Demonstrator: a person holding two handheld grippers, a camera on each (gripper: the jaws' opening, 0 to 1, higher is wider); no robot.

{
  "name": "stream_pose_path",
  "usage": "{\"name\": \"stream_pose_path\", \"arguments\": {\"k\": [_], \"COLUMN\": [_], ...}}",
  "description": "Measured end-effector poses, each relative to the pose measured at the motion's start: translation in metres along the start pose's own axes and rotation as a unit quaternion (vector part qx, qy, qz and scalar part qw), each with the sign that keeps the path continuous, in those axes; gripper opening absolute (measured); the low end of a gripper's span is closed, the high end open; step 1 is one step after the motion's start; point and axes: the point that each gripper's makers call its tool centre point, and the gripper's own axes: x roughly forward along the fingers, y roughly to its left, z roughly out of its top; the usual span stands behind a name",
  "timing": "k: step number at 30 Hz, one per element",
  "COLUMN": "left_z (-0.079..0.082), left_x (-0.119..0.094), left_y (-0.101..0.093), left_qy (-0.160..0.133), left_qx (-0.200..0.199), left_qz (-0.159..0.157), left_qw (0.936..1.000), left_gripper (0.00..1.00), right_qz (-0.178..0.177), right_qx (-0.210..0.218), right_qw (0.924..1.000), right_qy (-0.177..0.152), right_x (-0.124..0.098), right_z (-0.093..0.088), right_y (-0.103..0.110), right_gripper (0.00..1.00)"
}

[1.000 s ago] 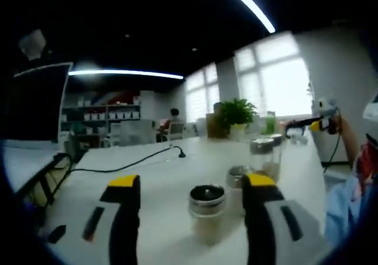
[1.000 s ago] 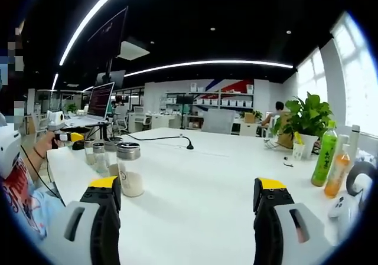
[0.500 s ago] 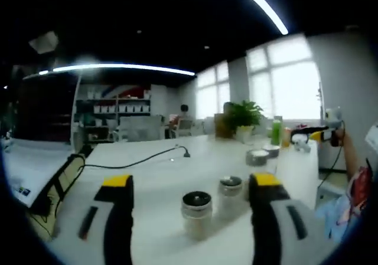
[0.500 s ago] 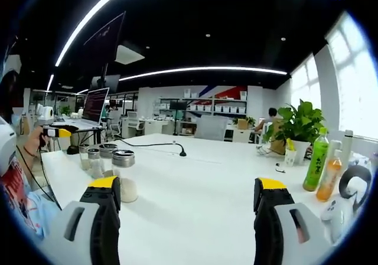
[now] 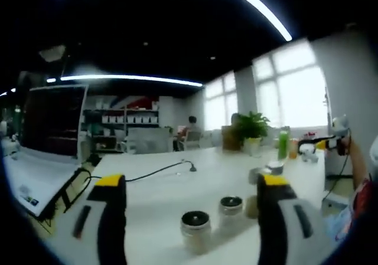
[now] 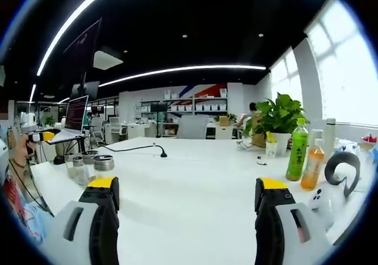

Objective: Rotate the seasoning bottle until the label or dispensing opening points toward the visible target arrow and the bottle remains upright within the marked orientation range

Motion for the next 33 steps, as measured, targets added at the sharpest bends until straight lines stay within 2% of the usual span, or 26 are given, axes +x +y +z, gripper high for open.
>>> {"name": "stream_pose_path", "arguments": {"k": [4,8,13,18,25,30,33], "left_z": [0.006,0.017,0.013,0.010,0.009,0.008,0.003], "left_x": [-0.007,-0.010,-0.008,-0.007,-0.009,-0.007,-0.007], "left_y": [0.009,0.010,0.014,0.011,0.015,0.010,0.008], "left_qy": [0.002,-0.023,-0.009,-0.005,-0.001,-0.004,0.005], "left_qx": [0.016,-0.010,0.005,0.010,0.027,0.027,0.027], "left_qz": [0.029,0.026,0.041,0.040,0.062,0.054,0.051], "left_qw": [0.9994,0.9994,0.9991,0.9991,0.9977,0.9981,0.9983], "left_gripper": [0.97,0.97,0.99,1.00,1.00,1.00,1.00], "right_qz": [0.008,0.018,0.018,0.018,0.019,0.026,0.027], "right_qx": [-0.016,-0.018,-0.016,-0.016,-0.023,-0.025,-0.026], "right_qw": [0.9998,0.9996,0.9997,0.9996,0.9995,0.9993,0.9992], "right_qy": [0.005,0.009,0.008,0.011,0.006,0.011,0.012], "right_x": [0.001,0.003,0.005,0.004,0.003,0.004,0.001], "right_z": [0.001,0.001,0.003,0.001,0.003,0.001,0.000], "right_y": [0.006,0.011,0.011,0.010,0.012,0.017,0.020], "right_gripper": [0.99,0.99,0.99,0.99,0.99,0.99,0.99]}}
